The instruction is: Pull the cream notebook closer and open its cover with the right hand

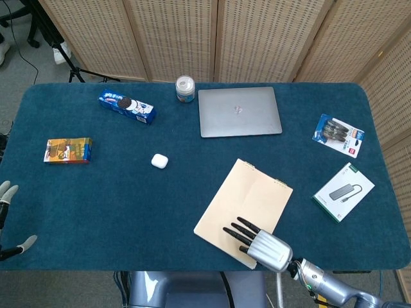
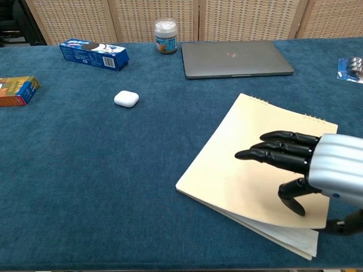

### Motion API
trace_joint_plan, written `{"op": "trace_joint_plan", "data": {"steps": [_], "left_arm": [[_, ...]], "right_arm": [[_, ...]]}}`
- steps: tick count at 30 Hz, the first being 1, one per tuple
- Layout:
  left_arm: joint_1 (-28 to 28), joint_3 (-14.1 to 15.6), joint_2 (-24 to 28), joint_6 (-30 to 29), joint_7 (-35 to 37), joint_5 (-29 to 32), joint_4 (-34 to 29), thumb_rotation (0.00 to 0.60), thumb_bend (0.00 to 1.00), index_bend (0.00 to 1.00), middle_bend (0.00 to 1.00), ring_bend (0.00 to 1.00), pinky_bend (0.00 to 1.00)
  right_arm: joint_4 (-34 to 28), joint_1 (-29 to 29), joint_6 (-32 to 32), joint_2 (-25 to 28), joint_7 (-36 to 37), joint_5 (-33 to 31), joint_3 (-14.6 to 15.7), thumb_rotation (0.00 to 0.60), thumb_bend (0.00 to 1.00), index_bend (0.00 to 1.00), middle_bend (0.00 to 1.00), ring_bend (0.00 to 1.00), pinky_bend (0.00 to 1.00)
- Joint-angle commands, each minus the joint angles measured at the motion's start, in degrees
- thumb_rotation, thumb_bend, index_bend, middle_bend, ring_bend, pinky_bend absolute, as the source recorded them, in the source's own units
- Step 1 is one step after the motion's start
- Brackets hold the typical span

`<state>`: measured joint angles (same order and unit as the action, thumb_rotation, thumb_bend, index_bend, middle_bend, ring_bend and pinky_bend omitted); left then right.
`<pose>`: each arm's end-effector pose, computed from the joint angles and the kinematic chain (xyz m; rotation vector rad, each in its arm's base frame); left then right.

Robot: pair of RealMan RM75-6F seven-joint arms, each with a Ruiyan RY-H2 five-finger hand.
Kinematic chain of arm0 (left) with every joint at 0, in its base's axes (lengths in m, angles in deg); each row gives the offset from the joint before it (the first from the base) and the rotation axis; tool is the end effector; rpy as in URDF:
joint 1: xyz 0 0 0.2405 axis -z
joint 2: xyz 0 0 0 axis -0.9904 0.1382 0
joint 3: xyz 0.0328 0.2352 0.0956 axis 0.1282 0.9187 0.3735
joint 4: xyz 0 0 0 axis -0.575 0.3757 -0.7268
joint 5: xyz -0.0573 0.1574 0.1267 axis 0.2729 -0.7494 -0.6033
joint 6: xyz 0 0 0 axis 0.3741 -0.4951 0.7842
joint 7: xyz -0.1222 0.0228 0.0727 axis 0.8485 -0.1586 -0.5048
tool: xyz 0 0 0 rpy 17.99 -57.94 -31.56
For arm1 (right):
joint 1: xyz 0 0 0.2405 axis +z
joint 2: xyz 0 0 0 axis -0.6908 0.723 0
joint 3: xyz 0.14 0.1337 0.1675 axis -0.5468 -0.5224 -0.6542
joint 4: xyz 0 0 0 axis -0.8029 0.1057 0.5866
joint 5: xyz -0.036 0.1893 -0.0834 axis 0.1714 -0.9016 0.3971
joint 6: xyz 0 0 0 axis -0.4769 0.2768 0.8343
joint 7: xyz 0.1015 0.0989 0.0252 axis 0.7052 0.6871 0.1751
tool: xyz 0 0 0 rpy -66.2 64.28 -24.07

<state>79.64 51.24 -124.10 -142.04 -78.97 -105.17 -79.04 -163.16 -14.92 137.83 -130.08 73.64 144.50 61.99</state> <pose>-0.2718 0.1336 0.1889 -1.3083 -0.9317 -0.9752 -0.2084 -0.1926 0.0032 2.4172 -0.3535 1.0954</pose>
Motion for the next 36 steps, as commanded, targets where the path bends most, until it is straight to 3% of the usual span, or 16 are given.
{"op": "trace_joint_plan", "data": {"steps": [1,13,26,32,36], "left_arm": [[0.1,0.1,-0.2,0.2,-0.4,0.0,-0.1,0.6,0.0,0.0,0.0,0.0,0.0],[0.2,0.1,-0.4,0.4,-1.1,0.2,-0.3,0.6,0.0,0.0,0.0,0.0,0.0],[0.3,-0.1,-0.2,0.6,-0.7,0.6,-0.2,0.6,0.0,0.0,0.0,0.0,0.0],[0.4,-0.1,-0.3,0.8,-1.1,0.7,-0.4,0.6,0.0,0.0,0.0,0.0,0.0],[0.4,-0.2,-0.4,0.9,-1.2,1.1,-0.5,0.6,0.0,0.0,0.0,0.0,0.0]], "right_arm": [[1.1,1.8,3.2,2.2,1.9,4.8,2.7,0.6,0.6,0.68,0.0,0.0,0.0],[1.0,3.0,8.4,4.0,1.0,13.0,5.7,0.6,0.6,0.68,0.02,0.0,0.0],[0.1,2.9,8.6,4.8,-0.4,15.7,7.5,0.6,0.61,0.69,0.03,0.0,0.0],[-1.2,3.2,8.6,4.7,1.5,12.7,5.5,0.6,0.67,0.7,0.05,0.0,0.0],[-4.9,4.5,6.9,5.6,8.6,6.2,3.4,0.6,0.67,0.7,0.05,0.0,0.0]]}}
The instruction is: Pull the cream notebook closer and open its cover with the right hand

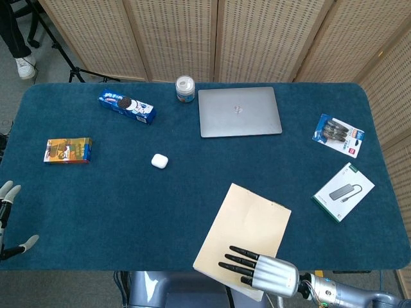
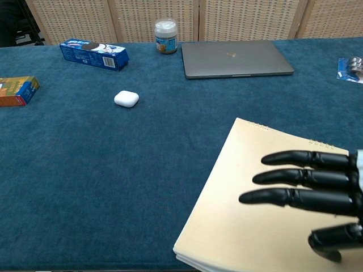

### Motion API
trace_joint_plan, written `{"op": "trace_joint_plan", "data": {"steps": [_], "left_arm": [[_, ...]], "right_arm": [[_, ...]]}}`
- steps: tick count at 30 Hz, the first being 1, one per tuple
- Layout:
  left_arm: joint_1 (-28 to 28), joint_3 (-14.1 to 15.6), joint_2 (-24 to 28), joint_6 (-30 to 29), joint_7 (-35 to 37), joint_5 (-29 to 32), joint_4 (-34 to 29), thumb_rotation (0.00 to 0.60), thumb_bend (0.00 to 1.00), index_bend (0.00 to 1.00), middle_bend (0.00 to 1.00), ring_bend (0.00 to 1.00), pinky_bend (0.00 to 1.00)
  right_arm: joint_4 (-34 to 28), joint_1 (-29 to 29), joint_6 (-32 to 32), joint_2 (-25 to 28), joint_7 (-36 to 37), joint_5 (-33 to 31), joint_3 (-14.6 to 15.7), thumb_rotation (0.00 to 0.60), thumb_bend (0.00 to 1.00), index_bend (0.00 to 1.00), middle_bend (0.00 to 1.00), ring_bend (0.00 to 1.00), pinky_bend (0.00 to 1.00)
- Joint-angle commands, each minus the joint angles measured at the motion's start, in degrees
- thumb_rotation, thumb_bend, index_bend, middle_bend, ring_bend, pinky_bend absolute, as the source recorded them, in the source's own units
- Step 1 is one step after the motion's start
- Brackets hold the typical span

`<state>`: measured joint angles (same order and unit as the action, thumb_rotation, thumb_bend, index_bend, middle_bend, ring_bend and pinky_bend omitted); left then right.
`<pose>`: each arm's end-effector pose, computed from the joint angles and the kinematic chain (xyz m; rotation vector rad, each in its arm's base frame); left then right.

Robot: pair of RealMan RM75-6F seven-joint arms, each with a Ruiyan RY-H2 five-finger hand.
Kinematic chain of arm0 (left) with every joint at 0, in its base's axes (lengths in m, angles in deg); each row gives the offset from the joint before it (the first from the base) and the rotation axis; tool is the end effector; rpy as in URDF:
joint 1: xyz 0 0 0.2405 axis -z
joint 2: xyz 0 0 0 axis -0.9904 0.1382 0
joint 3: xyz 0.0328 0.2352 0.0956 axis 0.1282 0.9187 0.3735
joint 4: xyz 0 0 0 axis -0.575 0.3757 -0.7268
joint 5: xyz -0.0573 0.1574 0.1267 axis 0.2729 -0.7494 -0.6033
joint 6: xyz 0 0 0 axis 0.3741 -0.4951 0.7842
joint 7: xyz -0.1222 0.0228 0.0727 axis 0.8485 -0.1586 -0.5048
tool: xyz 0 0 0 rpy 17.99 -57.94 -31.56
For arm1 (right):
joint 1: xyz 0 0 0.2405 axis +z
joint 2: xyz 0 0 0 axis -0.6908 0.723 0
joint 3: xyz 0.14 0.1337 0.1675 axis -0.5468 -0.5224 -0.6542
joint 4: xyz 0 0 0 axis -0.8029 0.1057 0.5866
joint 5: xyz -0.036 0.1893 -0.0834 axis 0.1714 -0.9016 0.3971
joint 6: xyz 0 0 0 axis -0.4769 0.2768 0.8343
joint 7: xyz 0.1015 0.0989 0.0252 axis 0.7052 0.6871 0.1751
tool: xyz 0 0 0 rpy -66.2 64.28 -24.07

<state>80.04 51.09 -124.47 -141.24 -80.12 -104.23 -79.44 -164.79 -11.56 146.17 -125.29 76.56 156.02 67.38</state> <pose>-0.2718 0.1361 0.1859 -1.3091 -0.9374 -0.9589 -0.1980 -0.1660 0.0328 2.5680 -0.1916 1.2760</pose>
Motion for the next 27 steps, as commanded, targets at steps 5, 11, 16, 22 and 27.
{"op": "trace_joint_plan", "data": {"steps": [5,11,16,22,27], "left_arm": [[0.1,-0.2,0.1,0.2,0.1,0.6,-0.2,0.6,0.0,0.0,0.0,0.0,0.0],[-0.1,-0.2,0.3,-0.1,0.5,0.6,-0.3,0.6,0.0,0.0,0.0,0.0,0.0],[-0.2,-0.1,0.4,-0.3,0.8,0.5,-0.3,0.6,0.0,0.0,0.0,0.0,0.0],[-0.4,0.0,0.7,-0.6,1.7,0.3,-0.2,0.6,0.0,0.0,0.0,0.0,0.0],[-0.5,0.0,1.0,-0.7,2.4,0.5,-0.1,0.6,0.0,0.0,0.0,0.0,0.0]], "right_arm": [[-9.1,3.0,-4.9,3.1,13.1,-14.5,-5.6,0.6,0.67,0.71,0.06,0.0,0.0],[-17.1,5.0,-11.9,7.1,20.5,-28.3,-10.3,0.6,0.67,0.72,0.06,0.0,0.0],[-19.9,6.7,-17.0,8.6,27.2,-41.4,-16.4,0.6,0.69,0.73,0.06,0.0,0.0],[-20.4,9.2,-26.5,9.5,34.6,-64.9,-25.5,0.6,0.72,0.73,0.06,0.0,0.0],[-15.5,10.7,-31.8,8.6,37.9,-83.7,-31.7,0.6,0.75,0.73,0.06,0.0,0.0]]}}
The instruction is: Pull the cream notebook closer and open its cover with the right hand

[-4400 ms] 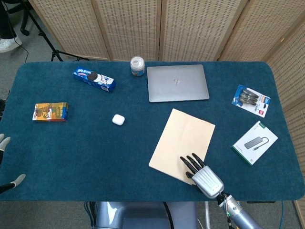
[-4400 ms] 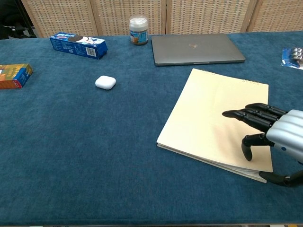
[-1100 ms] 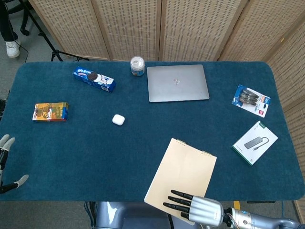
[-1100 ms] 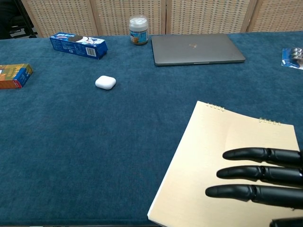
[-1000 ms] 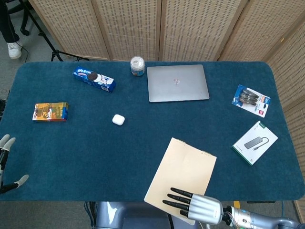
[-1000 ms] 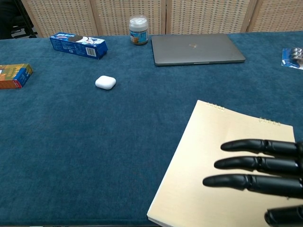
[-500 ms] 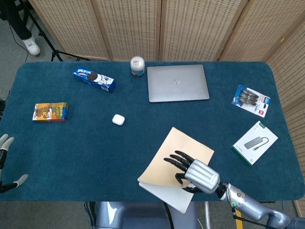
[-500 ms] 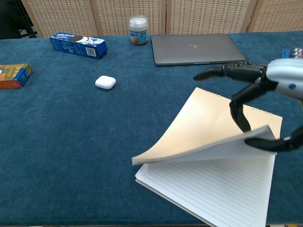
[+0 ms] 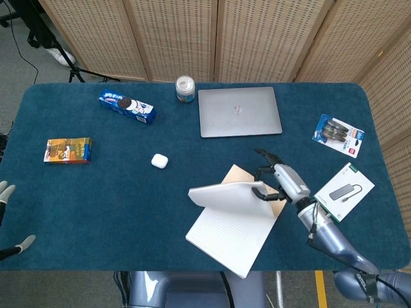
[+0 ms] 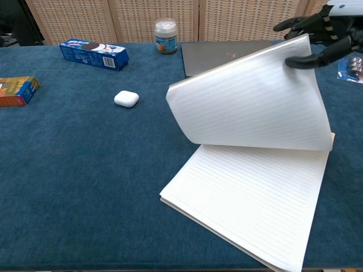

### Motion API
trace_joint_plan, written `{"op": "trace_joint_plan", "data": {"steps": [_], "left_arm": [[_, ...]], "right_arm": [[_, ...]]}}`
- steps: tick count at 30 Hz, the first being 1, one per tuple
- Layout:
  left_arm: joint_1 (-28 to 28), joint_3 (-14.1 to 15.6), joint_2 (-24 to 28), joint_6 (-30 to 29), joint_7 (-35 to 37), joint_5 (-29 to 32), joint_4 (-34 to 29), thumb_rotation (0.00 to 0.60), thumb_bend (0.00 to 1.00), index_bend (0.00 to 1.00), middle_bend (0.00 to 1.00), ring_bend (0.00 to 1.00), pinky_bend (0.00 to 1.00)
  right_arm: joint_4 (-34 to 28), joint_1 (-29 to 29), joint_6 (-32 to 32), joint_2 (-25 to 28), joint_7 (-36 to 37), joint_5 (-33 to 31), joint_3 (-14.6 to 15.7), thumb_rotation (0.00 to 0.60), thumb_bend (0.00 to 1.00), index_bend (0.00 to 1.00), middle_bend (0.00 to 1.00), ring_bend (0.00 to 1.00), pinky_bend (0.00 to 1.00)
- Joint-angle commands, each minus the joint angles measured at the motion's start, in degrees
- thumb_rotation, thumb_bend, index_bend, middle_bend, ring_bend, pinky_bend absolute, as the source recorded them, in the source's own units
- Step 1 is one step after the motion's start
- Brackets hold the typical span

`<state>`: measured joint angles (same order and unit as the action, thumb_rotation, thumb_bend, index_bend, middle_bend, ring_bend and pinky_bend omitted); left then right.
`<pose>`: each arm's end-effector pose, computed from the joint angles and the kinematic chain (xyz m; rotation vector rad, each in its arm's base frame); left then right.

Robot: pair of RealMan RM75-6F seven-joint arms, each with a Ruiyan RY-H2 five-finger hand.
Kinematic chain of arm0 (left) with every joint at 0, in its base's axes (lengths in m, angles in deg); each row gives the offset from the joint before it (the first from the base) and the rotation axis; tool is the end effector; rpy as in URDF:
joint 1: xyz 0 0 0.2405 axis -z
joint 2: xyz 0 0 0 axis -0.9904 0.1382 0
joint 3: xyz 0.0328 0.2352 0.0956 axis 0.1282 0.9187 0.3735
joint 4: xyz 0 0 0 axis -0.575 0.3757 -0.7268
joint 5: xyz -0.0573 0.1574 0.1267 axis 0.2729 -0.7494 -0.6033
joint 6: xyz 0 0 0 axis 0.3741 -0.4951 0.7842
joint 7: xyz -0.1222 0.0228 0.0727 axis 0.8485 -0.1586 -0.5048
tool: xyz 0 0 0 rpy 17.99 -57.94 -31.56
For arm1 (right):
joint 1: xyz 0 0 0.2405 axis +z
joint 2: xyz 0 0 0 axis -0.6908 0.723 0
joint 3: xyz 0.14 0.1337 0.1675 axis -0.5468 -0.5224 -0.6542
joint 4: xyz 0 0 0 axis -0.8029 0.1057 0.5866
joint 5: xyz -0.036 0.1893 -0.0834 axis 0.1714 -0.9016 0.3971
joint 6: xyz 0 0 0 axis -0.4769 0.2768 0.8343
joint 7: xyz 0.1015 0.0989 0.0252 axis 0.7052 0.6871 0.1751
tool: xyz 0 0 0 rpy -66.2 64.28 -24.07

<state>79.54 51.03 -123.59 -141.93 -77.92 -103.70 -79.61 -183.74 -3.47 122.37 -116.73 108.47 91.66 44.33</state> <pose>-0.2739 0.1338 0.1920 -1.2799 -0.9547 -0.9739 -0.1658 -0.3285 0.0812 1.5197 -1.6210 1.3221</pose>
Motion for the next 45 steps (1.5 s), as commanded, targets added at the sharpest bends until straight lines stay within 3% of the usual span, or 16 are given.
{"op": "trace_joint_plan", "data": {"steps": [1,3,8,14,15,17,19,21,25,32,34,38,45], "left_arm": [[0.0,0.0,0.1,0.0,0.3,0.0,0.0,0.6,0.0,0.0,0.0,0.0,0.0],[0.0,0.0,0.2,0.0,0.4,0.0,0.0,0.6,0.0,0.0,0.0,0.0,0.0],[-0.1,-0.1,0.2,-0.2,0.5,0.2,0.0,0.6,0.0,0.0,0.0,0.0,0.0],[0.0,-0.1,0.1,0.2,0.3,0.5,-0.1,0.6,0.0,0.0,0.0,0.0,0.0],[0.0,0.0,0.1,0.3,0.2,0.5,-0.1,0.6,0.0,0.0,0.0,0.0,0.0],[0.0,0.0,0.1,0.4,0.0,0.4,-0.2,0.6,0.0,0.0,0.0,0.0,0.0],[0.0,0.0,0.0,0.3,-0.2,0.3,-0.2,0.6,0.0,0.0,0.0,0.0,0.0],[-0.1,-0.1,-0.1,0.1,-0.3,0.5,-0.2,0.6,0.0,0.0,0.0,0.0,0.0],[0.0,-0.1,-0.1,0.2,-0.2,0.5,-0.2,0.6,0.0,0.0,0.0,0.0,0.0],[-0.5,0.1,0.2,-0.9,1.0,-0.6,0.2,0.6,0.0,0.0,0.0,0.0,0.0],[-0.7,0.1,0.3,-1.4,1.3,-1.0,0.5,0.6,0.0,0.0,0.0,0.0,0.0],[-0.6,0.3,0.1,-1.2,0.9,-1.2,0.8,0.6,0.0,0.0,0.0,0.0,0.0],[-1.0,0.9,-0.3,-1.7,0.0,-2.8,0.9,0.6,0.0,0.0,0.0,0.0,0.0]], "right_arm": [[4.7,2.7,-8.5,-0.3,6.7,-22.3,-9.6,0.6,0.75,0.74,0.06,0.0,0.0],[8.8,2.9,-10.0,-1.3,8.1,-30.1,-11.8,0.6,0.75,0.74,0.06,0.0,0.0],[18.6,3.2,-10.6,-4.6,8.3,-42.0,-14.4,0.6,0.78,0.74,0.07,0.0,0.0],[27.1,2.3,-12.9,-8.2,7.7,-46.2,-15.9,0.6,0.73,0.72,0.05,0.0,0.0],[28.2,2.3,-12.8,-8.7,7.5,-46.1,-16.2,0.6,0.68,0.68,0.03,0.0,0.0],[30.7,2.3,-12.2,-10.3,6.9,-45.5,-16.5,0.6,0.5,0.44,0.01,0.0,0.0],[32.4,1.8,-11.4,-11.7,6.5,-41.4,-16.1,0.6,0.33,0.1,0.0,0.0,0.0],[32.9,1.0,-11.0,-12.5,6.8,-37.1,-15.7,0.6,0.24,0.0,0.0,0.0,0.0],[33.5,-0.2,-7.3,-13.7,5.8,-28.7,-14.4,0.6,0.01,0.0,0.0,0.0,0.0],[37.3,-1.8,7.4,-17.5,-2.1,-14.2,-10.1,0.6,0.0,0.0,0.0,0.0,0.0],[37.6,-2.9,12.0,-17.6,-4.4,-8.4,-7.4,0.6,0.0,0.0,0.0,0.0,0.0],[33.6,-6.7,20.4,-15.2,-8.3,2.9,-0.8,0.6,0.0,0.0,0.0,0.0,0.0],[26.0,-12.9,31.0,-11.0,-15.5,15.0,6.1,0.6,0.0,0.0,0.0,0.0,0.0]]}}
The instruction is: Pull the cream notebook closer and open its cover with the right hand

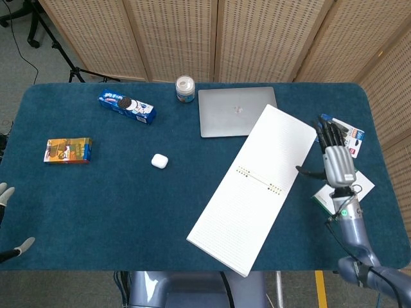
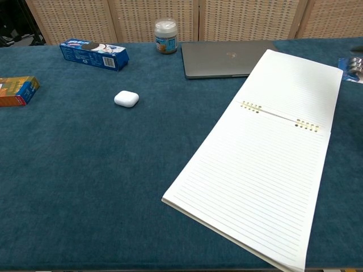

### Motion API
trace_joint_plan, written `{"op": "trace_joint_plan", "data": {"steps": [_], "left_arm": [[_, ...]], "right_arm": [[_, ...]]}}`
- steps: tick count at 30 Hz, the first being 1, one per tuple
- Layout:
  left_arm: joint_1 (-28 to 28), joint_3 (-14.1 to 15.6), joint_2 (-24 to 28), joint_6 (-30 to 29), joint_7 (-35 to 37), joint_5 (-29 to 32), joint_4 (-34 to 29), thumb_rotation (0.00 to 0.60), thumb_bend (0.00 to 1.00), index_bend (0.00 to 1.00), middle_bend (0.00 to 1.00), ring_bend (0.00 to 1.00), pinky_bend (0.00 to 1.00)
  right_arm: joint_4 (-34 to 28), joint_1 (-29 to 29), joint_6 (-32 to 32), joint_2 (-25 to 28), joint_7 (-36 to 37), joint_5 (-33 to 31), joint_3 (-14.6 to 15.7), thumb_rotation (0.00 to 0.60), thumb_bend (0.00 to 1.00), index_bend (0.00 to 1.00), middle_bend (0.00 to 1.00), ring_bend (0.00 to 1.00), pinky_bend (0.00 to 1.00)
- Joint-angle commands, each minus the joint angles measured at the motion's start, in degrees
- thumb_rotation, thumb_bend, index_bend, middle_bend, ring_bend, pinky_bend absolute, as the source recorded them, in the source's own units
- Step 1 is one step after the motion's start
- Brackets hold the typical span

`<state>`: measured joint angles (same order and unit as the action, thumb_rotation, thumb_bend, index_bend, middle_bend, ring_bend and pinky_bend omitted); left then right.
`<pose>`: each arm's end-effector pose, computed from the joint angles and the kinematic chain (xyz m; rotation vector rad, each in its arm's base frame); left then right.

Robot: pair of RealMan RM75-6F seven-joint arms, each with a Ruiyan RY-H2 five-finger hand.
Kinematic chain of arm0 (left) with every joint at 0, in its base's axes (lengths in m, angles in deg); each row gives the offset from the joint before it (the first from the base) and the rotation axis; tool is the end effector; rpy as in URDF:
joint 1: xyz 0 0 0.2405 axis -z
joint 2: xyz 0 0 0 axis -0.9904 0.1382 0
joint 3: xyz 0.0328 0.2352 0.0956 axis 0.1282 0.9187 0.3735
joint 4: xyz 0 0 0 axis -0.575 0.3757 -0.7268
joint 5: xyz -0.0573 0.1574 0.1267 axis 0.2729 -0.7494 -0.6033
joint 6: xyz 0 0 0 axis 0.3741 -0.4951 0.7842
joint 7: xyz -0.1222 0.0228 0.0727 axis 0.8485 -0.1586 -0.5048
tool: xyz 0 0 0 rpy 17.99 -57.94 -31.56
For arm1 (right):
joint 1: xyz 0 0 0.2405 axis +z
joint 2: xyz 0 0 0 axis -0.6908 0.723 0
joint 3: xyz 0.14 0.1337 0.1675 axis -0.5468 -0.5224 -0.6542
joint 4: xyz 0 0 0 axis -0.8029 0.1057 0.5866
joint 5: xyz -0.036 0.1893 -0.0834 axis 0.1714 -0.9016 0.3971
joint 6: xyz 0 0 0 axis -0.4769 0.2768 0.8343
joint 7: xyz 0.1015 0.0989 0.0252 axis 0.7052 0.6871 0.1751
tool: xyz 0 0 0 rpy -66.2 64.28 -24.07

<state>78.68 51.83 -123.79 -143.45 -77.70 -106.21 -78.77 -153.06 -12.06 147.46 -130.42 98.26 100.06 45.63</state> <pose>-0.2724 0.1268 0.1920 -1.2976 -0.9337 -0.9899 -0.2546 -0.3393 0.1116 1.3634 -0.8687 1.3322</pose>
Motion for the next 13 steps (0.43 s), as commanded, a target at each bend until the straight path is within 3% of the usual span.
{"op": "trace_joint_plan", "data": {"steps": [1,7,13], "left_arm": [[-0.2,0.2,-0.2,-0.3,-0.3,-0.4,0.0,0.6,0.0,0.0,0.0,0.0,0.0],[-0.4,0.1,-0.4,-0.8,-0.3,-0.6,0.2,0.6,0.0,0.0,0.0,0.0,0.0],[-0.5,-0.1,-0.6,-1.0,-0.2,-0.5,0.3,0.6,0.0,0.0,0.0,0.0,0.0]], "right_arm": [[-5.9,-5.3,7.3,3.2,-6.6,8.0,5.6,0.6,0.0,0.0,0.0,0.0,0.0],[-10.5,-9.5,12.7,4.6,-12.3,12.3,7.5,0.6,0.0,0.0,0.0,0.0,0.0],[-20.3,-15.5,18.4,6.4,-20.7,12.8,8.4,0.6,0.0,0.0,0.0,0.0,0.0]]}}
